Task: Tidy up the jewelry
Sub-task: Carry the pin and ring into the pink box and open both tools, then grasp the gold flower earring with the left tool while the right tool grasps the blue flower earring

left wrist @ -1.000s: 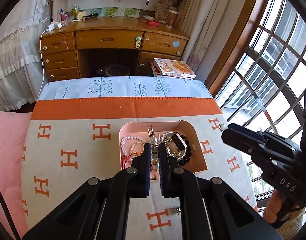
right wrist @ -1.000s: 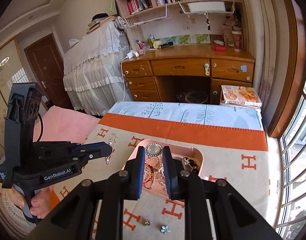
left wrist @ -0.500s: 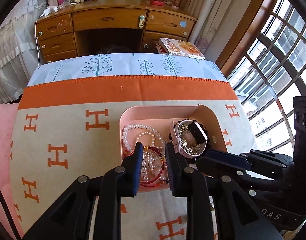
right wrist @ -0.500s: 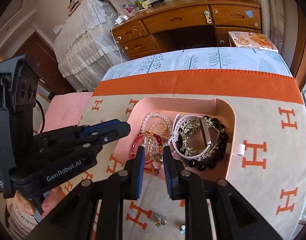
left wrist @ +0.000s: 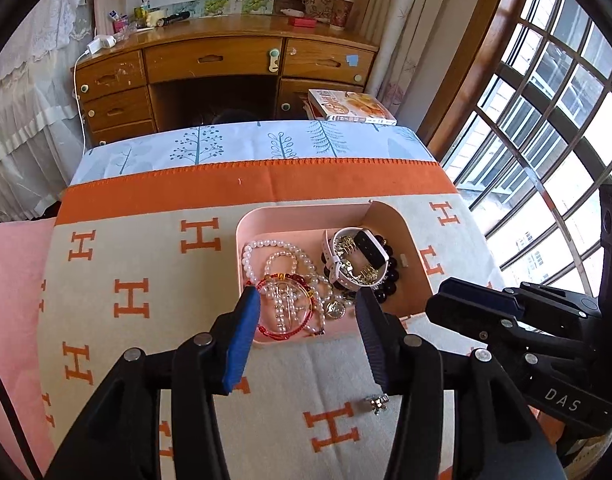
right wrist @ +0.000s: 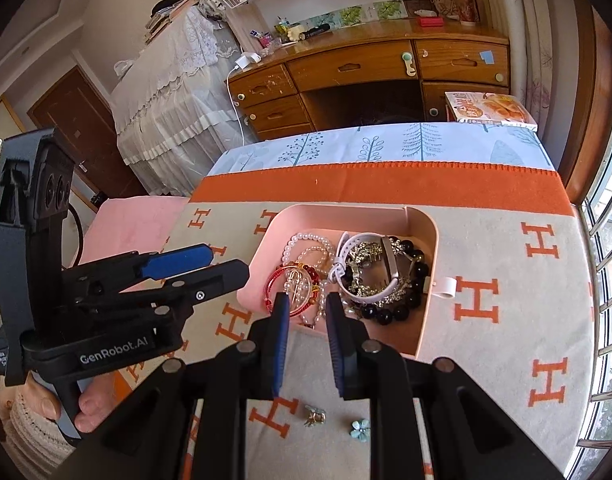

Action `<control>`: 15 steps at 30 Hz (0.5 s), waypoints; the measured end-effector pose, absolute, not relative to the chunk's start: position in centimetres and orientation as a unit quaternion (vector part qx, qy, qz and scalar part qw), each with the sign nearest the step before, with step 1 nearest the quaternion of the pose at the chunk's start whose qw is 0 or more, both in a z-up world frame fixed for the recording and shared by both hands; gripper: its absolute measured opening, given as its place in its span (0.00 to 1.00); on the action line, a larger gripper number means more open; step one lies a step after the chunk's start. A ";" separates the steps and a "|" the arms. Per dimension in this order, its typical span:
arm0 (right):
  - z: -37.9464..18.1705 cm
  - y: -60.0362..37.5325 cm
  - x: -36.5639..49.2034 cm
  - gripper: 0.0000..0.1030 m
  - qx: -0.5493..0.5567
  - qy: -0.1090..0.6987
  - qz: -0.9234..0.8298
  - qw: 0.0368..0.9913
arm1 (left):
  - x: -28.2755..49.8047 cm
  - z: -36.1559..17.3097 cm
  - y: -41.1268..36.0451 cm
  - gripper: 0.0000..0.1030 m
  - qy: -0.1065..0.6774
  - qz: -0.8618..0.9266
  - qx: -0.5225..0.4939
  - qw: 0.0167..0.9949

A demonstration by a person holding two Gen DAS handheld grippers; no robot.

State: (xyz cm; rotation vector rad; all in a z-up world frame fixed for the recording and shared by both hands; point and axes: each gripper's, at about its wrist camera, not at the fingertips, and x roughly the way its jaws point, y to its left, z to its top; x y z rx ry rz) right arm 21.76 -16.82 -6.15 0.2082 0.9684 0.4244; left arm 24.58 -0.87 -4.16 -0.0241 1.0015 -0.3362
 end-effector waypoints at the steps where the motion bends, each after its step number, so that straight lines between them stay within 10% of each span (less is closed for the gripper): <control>1: -5.9 -17.1 21.3 0.18 0.098 0.458 0.200 0.861 | 24.0 -3.8 -1.0 0.47 0.474 -0.161 -0.008 0.866; 15: -4.9 -19.9 14.1 0.18 0.079 0.410 0.162 0.894 | 17.0 -3.3 -3.8 0.67 0.432 -0.186 0.022 0.882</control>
